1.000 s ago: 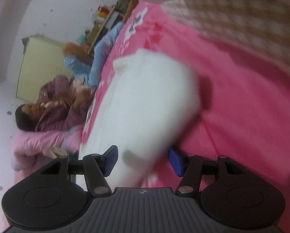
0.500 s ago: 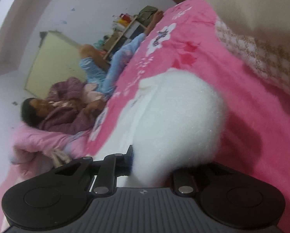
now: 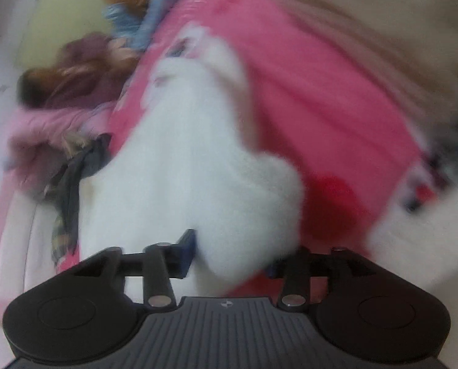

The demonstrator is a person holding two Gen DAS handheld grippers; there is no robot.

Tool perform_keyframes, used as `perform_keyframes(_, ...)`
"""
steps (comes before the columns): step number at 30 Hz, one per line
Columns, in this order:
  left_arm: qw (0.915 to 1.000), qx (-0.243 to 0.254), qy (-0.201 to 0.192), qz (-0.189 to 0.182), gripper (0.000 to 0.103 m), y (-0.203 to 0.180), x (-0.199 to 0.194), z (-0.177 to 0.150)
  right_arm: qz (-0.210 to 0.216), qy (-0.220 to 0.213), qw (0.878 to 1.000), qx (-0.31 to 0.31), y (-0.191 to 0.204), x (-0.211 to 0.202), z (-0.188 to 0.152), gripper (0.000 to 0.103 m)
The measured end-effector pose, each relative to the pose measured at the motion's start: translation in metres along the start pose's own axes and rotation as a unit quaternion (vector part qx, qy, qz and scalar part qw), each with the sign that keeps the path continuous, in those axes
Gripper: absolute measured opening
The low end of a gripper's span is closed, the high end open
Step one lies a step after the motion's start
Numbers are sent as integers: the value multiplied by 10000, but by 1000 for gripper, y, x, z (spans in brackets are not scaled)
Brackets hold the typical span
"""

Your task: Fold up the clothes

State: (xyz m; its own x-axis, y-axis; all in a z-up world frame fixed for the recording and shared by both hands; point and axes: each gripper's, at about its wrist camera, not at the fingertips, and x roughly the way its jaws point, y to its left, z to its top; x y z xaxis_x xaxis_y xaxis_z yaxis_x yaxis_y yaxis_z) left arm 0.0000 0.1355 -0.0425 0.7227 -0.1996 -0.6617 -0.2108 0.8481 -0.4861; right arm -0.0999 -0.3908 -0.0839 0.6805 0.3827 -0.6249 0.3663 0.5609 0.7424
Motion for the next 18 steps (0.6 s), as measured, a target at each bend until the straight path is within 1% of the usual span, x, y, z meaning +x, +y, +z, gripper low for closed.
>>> perform_keyframes(1, 9996, 152, -217, 69, 55, -3, -7, 3, -63, -107, 9999, 6, 0, -14, -1, 50)
perform_keyframes(2, 9985, 304, -433, 138, 56, -5, -14, 7, -223, -242, 9994, -127, 3, -29, -2, 51)
perform_keyframes(4, 9945, 632, -807, 221, 61, -13, -26, 14, -677, -586, 9940, -625, 16, -59, -6, 53)
perform_keyframes(5, 9925, 843, -875, 149, 61, -21, -26, 18, -752, -765, 9902, -893, 27, -68, -6, 54)
perform_keyframes(7, 9870, 1312, -926, -88, 61, -41, -21, 26, -725, -1121, 9806, -1433, 51, -80, -1, 54)
perform_keyframes(9, 9771, 1868, -981, -257, 61, -66, -8, 31, -694, -1472, 9668, -1968, 75, -92, 3, 54)
perform_keyframes(10, 9699, 2203, -1019, -198, 61, -82, 2, 34, -678, -1646, 9584, -2232, 87, -98, 5, 54)
perform_keyframes(11, 9615, 2534, -1056, -138, 61, -97, 13, 36, -563, -1679, 9525, -2476, 101, -93, 10, 54)
perform_keyframes(13, 9439, 3122, -1071, -119, 61, -119, 35, 38, -219, -1520, 9425, -2970, 134, -64, 23, 54)
perform_keyframes(15, 9342, 3436, -941, -191, 61, -131, 59, 37, 63, -1103, 9279, -3562, 171, -16, 32, 54)
perform_keyframes(17, 9233, 3746, -809, -263, 61, -144, 83, 36, 216, -608, 9095, -4107, 201, 36, 41, 54)
perform_keyframes(18, 9195, 3856, -717, -270, 60, -148, 96, 36, 234, -390, 9015, -4304, 214, 62, 46, 54)
